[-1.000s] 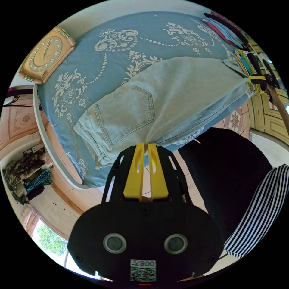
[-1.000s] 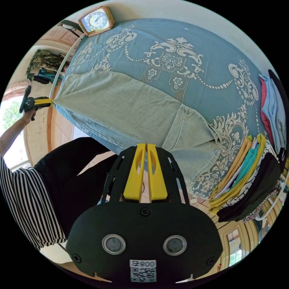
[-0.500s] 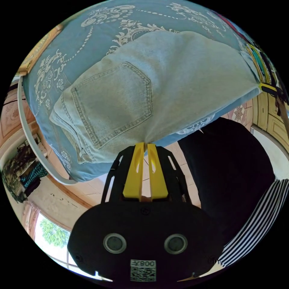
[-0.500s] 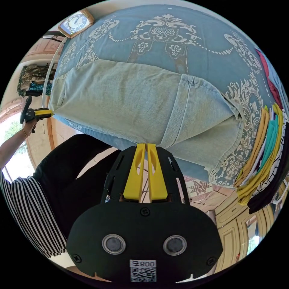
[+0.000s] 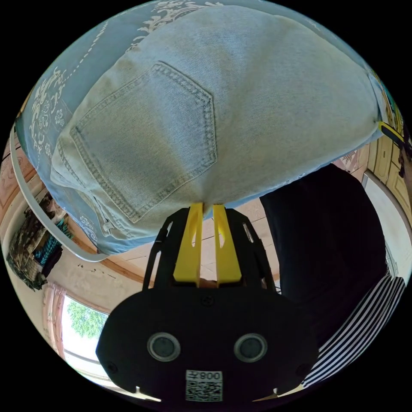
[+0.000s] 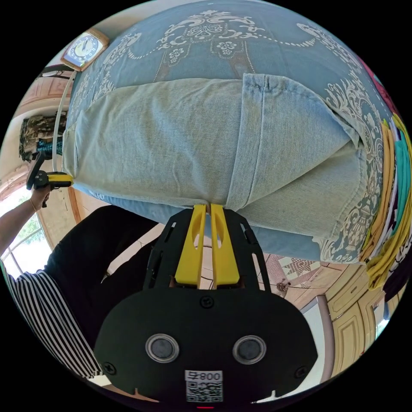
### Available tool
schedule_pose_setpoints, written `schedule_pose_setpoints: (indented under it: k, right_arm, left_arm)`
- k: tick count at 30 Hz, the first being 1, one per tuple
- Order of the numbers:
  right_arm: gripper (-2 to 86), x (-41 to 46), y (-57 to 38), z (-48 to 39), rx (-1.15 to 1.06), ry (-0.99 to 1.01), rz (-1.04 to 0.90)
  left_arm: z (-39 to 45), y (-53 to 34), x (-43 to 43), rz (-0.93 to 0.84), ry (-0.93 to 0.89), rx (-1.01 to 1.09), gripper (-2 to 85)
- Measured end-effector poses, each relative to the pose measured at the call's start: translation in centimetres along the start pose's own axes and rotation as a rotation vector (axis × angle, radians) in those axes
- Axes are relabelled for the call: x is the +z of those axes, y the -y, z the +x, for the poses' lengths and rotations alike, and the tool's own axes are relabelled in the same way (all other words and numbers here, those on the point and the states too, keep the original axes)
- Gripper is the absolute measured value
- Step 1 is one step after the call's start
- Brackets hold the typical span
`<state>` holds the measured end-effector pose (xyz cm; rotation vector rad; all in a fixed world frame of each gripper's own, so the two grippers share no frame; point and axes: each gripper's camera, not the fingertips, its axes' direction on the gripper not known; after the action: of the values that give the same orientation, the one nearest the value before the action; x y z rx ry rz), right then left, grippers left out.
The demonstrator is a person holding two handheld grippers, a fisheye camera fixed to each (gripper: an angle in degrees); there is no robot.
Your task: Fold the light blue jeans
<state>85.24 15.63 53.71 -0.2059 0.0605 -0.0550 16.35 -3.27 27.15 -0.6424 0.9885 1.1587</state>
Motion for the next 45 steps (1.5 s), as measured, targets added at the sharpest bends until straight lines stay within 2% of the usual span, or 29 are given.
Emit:
schedule_pose_setpoints:
  k: [6,10,14,19,21,26,29,32,34,39,41,43,45]
  right_arm:
    - [1.9,0.2,-0.1,5.7,0.056,0.147,0.090]
    - [2.7,0.2,-0.8,9.3,0.123,0.258,0.179]
    - [3.8,-0.8,-2.0,12.1,0.182,0.365,0.307]
    - [4.6,-2.7,-3.5,14.3,0.196,0.431,0.443]
    - [4.5,-3.0,-3.9,15.3,0.205,0.453,0.476]
    - [4.3,-1.9,-5.4,19.2,0.279,0.548,0.534]
    - [5.8,-2.8,-5.5,21.5,0.305,0.503,0.615]
    - [8.3,-3.8,-3.5,23.7,0.296,0.405,0.653]
    - [9.4,-4.1,-2.0,24.8,0.274,0.407,0.655]
    - [11.0,-5.2,-2.5,28.9,0.302,0.608,0.799]
    - [10.9,-4.5,-4.2,31.7,0.345,0.790,0.861]
    - [11.1,-4.1,-5.6,33.7,0.395,0.887,0.888]
    - [11.1,-4.2,-6.9,34.9,0.411,0.888,0.897]
  left_arm:
    - [-3.0,-0.1,3.1,-0.022,-0.023,0.061,6.5]
    - [-3.6,0.8,2.9,0.108,-0.095,0.125,7.0]
    - [-0.5,7.4,0.5,0.334,-0.241,0.371,9.3]
    - [4.1,18.1,-0.2,0.443,-0.410,0.591,11.3]
    - [5.1,21.5,0.6,0.441,-0.428,0.596,11.6]
    - [4.4,27.2,5.4,0.379,-0.623,0.539,10.5]
    - [3.1,28.8,8.0,0.372,-0.681,0.492,7.1]
    - [2.5,29.5,9.8,0.404,-0.663,0.485,2.5]
    - [2.5,29.3,10.3,0.432,-0.676,0.530,1.7]
    - [4.3,28.0,10.8,0.501,-0.633,0.697,0.9]
    - [5.3,28.0,11.4,0.525,-0.628,0.768,0.8]
    - [6.3,28.2,12.2,0.535,-0.606,0.821,0.9]
    - [7.5,28.6,13.5,0.508,-0.631,0.868,1.1]
